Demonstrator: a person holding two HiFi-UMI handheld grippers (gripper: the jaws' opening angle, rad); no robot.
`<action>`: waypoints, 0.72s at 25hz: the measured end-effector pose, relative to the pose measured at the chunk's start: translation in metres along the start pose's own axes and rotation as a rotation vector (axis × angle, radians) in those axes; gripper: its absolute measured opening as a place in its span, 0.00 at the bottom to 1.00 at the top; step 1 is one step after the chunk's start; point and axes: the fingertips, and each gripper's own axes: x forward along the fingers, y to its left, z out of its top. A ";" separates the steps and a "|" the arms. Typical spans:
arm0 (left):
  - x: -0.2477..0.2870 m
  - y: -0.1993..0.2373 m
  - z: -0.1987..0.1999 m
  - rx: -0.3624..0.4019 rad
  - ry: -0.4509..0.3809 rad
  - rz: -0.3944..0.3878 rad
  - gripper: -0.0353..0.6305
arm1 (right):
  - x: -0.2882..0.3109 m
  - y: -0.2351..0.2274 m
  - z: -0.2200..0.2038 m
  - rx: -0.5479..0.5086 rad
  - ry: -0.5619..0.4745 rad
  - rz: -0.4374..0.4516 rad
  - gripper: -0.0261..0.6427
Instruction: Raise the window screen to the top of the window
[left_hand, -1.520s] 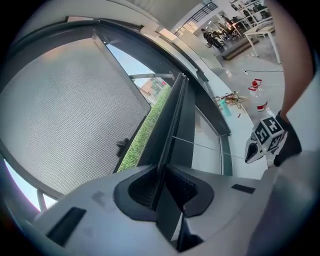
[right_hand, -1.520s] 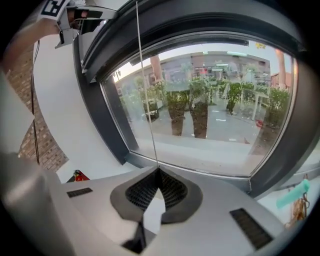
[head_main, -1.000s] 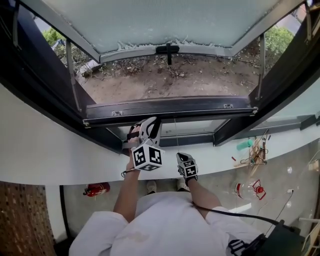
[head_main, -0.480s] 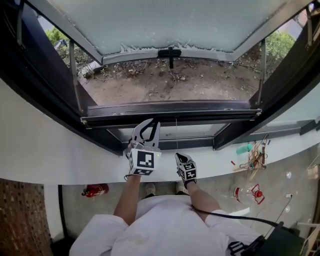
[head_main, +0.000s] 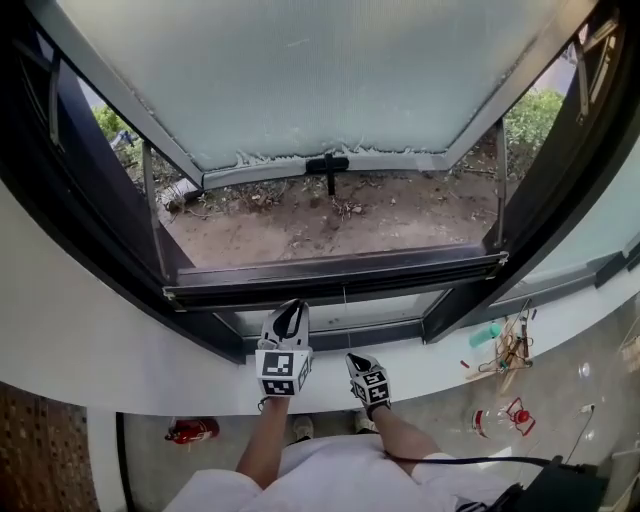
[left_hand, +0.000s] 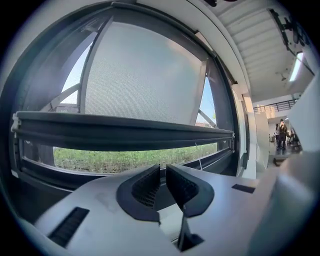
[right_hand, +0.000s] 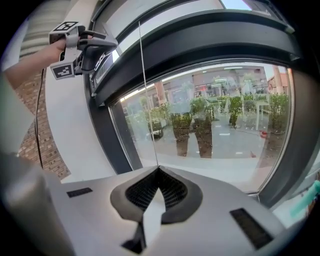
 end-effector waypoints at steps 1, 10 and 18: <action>0.000 0.002 -0.001 -0.014 0.001 0.004 0.11 | -0.002 -0.001 0.000 0.000 -0.001 -0.003 0.04; 0.006 -0.010 0.000 -0.039 -0.005 -0.032 0.06 | -0.006 -0.003 0.009 -0.013 -0.018 -0.012 0.04; 0.006 -0.018 -0.003 -0.034 0.008 -0.057 0.06 | -0.007 0.000 0.040 -0.028 -0.106 -0.015 0.04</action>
